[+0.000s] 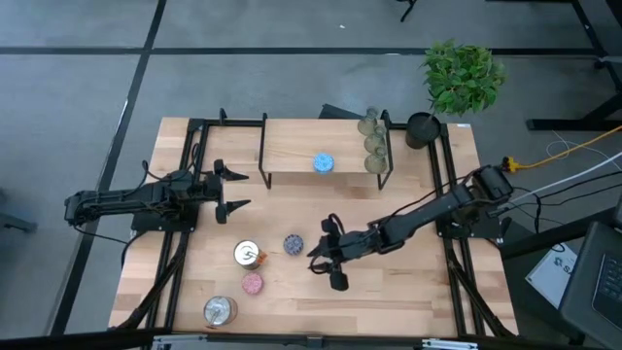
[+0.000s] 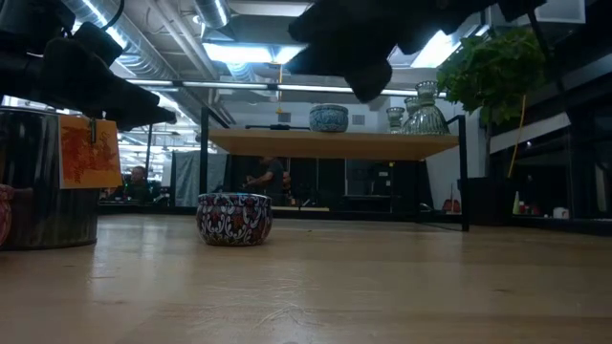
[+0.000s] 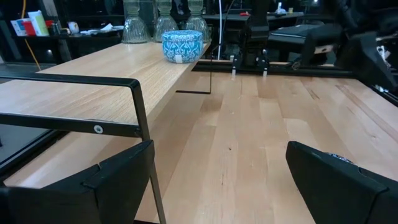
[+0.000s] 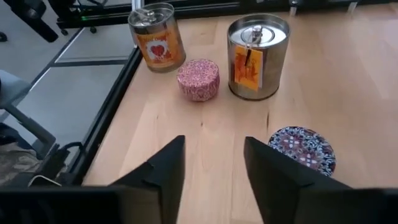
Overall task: Pick & Place candle stick holders
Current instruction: Put the patterned red scented candle on the shelf aligned with the patterned blue scented candle
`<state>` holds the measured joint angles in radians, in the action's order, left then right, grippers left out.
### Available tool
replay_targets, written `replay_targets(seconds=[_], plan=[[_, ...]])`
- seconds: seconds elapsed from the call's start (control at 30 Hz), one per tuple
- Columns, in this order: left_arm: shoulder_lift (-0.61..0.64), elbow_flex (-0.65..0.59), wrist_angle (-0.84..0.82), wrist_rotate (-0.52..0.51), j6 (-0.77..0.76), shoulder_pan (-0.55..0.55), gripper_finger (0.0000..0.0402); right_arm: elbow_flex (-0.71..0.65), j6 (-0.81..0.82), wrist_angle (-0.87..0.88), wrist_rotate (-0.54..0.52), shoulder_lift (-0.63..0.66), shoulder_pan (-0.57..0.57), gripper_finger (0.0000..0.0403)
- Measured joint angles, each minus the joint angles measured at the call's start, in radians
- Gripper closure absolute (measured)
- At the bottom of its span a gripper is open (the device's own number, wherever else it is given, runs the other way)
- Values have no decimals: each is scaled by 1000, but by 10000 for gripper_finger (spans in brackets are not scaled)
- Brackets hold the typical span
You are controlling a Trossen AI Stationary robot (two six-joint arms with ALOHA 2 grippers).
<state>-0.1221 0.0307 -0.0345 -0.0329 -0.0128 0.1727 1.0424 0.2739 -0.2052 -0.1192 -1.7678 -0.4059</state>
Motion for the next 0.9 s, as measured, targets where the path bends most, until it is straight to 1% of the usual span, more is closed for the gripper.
replay_targets(seconds=[0.13, 0.33, 0.5, 0.7, 0.9], plan=[[0, 0, 0, 0, 0, 0, 38, 0, 6, -11, -1, -21, 8, 203], [0, 0, 0, 0, 0, 0, 38, 0, 41, -45, -75, -50, 25, 159], [0, 0, 0, 0, 0, 0, 38, 0, 59, -113, -80, -73, 27, 127], [0, 0, 0, 0, 0, 0, 38, 0, 59, -201, -80, -100, 27, 107], [0, 0, 0, 0, 0, 0, 38, 0, 59, -224, -80, -122, 26, 97]])
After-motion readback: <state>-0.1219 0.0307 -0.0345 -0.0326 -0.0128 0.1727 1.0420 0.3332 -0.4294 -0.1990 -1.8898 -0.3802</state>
